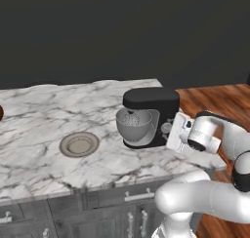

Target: Add butter and sugar cubes to the stand mixer bowl and then turn on the stand mixer to begin making frosting.

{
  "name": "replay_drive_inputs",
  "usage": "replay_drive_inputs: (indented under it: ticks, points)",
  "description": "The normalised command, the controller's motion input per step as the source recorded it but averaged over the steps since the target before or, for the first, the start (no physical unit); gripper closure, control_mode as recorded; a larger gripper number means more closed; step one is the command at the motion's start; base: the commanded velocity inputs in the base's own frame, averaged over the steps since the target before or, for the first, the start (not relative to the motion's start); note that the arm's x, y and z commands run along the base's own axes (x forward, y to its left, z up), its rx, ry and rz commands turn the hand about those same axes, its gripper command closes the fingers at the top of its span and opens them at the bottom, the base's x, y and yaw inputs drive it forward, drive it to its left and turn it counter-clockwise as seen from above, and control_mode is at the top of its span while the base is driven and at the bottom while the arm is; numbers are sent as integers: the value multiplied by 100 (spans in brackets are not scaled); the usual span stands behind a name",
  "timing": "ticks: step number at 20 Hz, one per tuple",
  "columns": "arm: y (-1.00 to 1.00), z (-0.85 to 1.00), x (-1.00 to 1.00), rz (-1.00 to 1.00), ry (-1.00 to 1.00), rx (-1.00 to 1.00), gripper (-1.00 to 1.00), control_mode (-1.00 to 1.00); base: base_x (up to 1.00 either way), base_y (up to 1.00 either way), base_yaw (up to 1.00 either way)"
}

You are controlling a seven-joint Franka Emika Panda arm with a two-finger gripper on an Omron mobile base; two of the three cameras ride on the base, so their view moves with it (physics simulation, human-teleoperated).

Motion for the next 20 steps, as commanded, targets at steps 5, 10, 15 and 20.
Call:
replay_drive_inputs:
  ticks: [5, 10, 15, 20]
  points:
    - [-14, -60, 49, -2, 1, 0, -100, -100, 0, 0, 0]
    - [-9, -60, 36, -1, 1, -2, -100, -100, 0, 0, 0]
    - [-29, -51, 36, -5, 3, 0, 100, -100, 0, 0, 0]
    - [-47, -40, 19, -7, 0, 0, 100, -100, 0, 0, 0]
